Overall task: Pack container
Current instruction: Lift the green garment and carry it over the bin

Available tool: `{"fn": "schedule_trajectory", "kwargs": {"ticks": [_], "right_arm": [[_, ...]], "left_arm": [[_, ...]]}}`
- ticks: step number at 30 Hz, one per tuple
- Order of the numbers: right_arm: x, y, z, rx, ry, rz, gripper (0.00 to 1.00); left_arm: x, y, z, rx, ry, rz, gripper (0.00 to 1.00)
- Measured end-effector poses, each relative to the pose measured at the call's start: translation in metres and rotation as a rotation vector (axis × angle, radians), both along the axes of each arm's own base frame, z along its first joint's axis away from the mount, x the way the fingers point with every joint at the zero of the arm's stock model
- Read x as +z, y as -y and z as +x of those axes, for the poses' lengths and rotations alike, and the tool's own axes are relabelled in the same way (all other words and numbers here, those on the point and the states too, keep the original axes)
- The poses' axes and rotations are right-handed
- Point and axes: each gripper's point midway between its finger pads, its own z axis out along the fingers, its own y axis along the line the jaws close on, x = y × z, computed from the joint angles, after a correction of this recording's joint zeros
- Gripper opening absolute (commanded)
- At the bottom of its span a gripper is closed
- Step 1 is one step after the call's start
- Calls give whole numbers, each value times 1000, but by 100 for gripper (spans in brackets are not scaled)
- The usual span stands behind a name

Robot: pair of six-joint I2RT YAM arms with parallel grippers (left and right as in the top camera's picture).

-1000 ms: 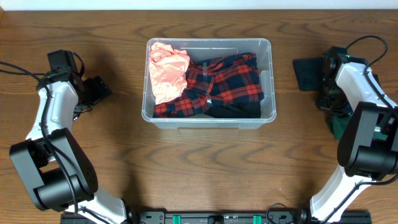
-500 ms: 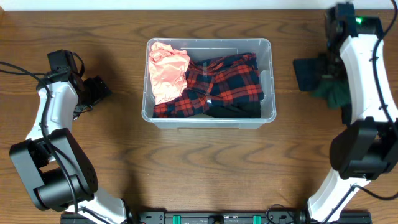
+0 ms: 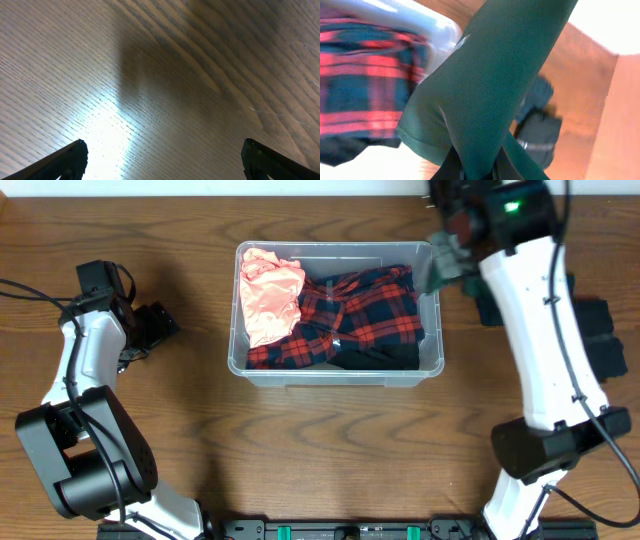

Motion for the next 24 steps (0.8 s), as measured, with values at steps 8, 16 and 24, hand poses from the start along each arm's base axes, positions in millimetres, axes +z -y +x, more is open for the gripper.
{"fn": "schedule_trajectory", "kwargs": {"ticks": [8, 16, 24], "right_arm": [[5, -93, -32, 369, 3, -132, 1], [8, -116, -28, 570, 26, -290, 1], [-21, -127, -8, 684, -29, -461, 1]], "left_arm": [[0, 0, 0, 0, 0, 0, 98], [0, 0, 0, 0, 0, 0, 98], [0, 0, 0, 0, 0, 0, 98]]}}
